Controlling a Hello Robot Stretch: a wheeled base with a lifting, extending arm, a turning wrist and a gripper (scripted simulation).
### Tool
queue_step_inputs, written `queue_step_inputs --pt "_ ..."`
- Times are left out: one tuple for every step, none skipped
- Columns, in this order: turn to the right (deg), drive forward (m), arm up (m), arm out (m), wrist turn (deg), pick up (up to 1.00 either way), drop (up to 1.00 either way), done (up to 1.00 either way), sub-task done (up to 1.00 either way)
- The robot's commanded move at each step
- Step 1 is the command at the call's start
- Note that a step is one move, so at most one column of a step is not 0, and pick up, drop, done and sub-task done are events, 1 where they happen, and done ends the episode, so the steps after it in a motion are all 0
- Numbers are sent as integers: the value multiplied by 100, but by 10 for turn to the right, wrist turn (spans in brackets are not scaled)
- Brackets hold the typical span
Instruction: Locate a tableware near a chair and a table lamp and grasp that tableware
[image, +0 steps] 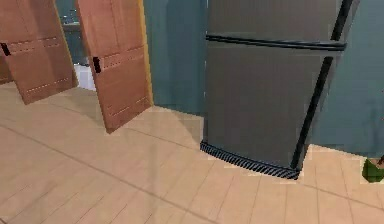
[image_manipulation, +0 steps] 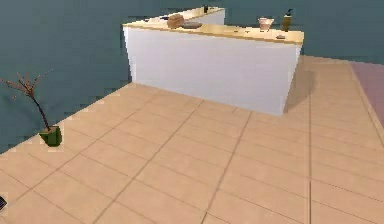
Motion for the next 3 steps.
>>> queue_step_inputs --pt "0 85 0 0 0 0 0 0 0" --pt "-450 0 0 0 0 0 0 0 0" --pt "-90 0 0 0 0 0 0 0 0"
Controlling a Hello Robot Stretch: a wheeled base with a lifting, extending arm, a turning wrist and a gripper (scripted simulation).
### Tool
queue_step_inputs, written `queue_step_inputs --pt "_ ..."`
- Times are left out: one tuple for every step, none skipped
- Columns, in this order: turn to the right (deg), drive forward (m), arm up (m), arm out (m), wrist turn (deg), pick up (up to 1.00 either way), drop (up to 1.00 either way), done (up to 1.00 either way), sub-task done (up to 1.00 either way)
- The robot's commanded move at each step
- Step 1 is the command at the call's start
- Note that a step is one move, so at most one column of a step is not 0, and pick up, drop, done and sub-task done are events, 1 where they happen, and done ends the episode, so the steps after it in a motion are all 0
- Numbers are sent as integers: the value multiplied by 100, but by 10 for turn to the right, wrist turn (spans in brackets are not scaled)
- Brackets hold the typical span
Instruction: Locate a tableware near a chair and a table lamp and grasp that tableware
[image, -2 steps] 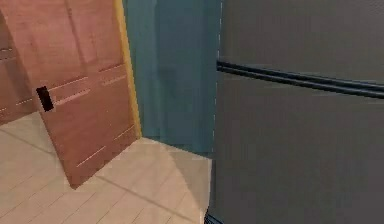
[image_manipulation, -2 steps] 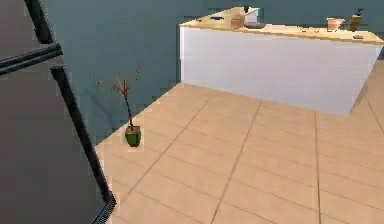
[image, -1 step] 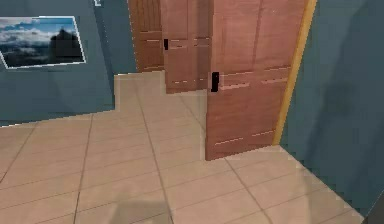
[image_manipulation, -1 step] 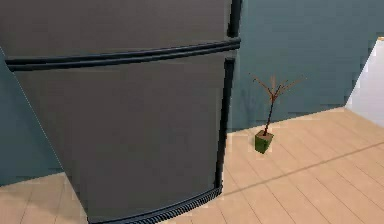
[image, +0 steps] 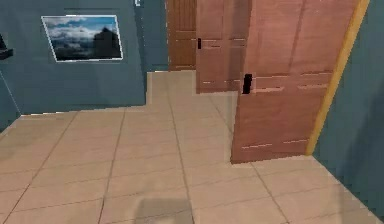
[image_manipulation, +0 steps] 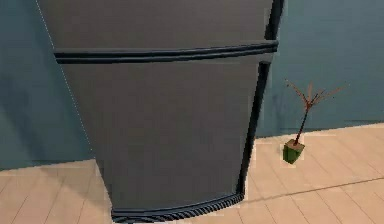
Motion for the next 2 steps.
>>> queue_step_inputs --pt "0 100 0 0 0 0 0 0 0" --pt "0 65 0 0 0 0 0 0 0"
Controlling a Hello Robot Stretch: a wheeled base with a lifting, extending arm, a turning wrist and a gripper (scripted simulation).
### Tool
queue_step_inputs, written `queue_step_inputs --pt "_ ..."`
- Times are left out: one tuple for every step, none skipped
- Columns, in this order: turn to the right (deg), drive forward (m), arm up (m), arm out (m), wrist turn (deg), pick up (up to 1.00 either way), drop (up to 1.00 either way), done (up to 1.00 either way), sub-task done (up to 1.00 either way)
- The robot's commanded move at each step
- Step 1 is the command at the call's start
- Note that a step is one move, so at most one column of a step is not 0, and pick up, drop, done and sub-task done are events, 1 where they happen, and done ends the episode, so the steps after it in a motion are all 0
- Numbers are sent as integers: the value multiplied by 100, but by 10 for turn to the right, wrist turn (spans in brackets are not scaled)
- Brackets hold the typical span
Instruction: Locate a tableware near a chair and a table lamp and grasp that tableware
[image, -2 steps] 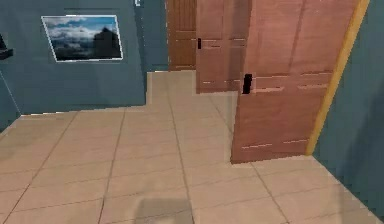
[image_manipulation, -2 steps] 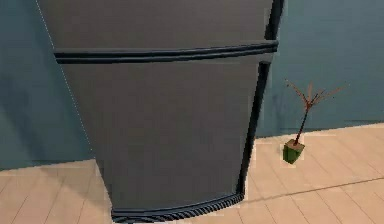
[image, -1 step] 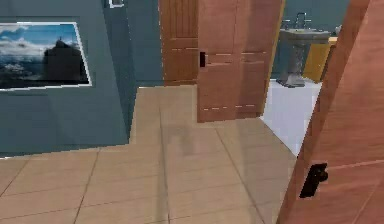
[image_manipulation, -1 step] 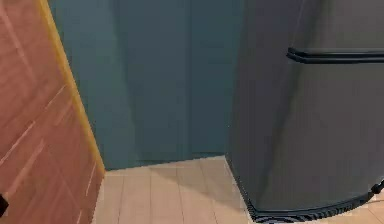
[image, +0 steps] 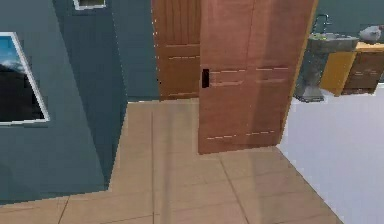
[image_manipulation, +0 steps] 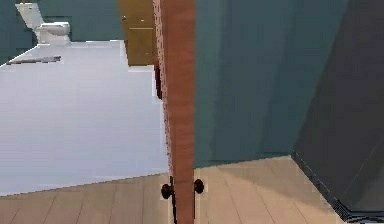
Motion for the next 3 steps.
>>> queue_step_inputs --pt "60 0 0 0 0 0 0 0 0" --pt "0 50 0 0 0 0 0 0 0" --pt "450 0 0 0 0 0 0 0 0"
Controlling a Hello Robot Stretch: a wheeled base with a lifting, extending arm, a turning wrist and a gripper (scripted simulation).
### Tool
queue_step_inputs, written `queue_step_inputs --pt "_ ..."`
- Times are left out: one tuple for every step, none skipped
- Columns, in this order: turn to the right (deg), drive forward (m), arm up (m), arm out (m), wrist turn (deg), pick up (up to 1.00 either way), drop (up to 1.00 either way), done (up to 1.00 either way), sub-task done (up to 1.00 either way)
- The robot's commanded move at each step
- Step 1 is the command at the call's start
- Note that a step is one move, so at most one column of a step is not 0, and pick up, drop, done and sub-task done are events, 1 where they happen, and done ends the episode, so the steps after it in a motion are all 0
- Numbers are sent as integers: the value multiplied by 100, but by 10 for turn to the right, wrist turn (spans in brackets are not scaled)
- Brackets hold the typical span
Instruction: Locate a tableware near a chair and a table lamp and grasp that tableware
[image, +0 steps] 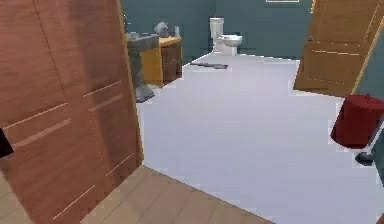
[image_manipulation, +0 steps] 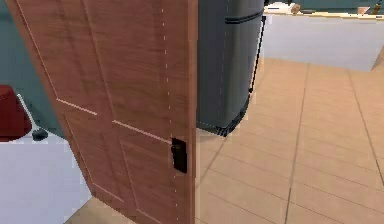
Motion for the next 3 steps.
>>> queue_step_inputs --pt "210 0 0 0 0 0 0 0 0" --pt "0 100 0 0 0 0 0 0 0" --pt "0 100 0 0 0 0 0 0 0"
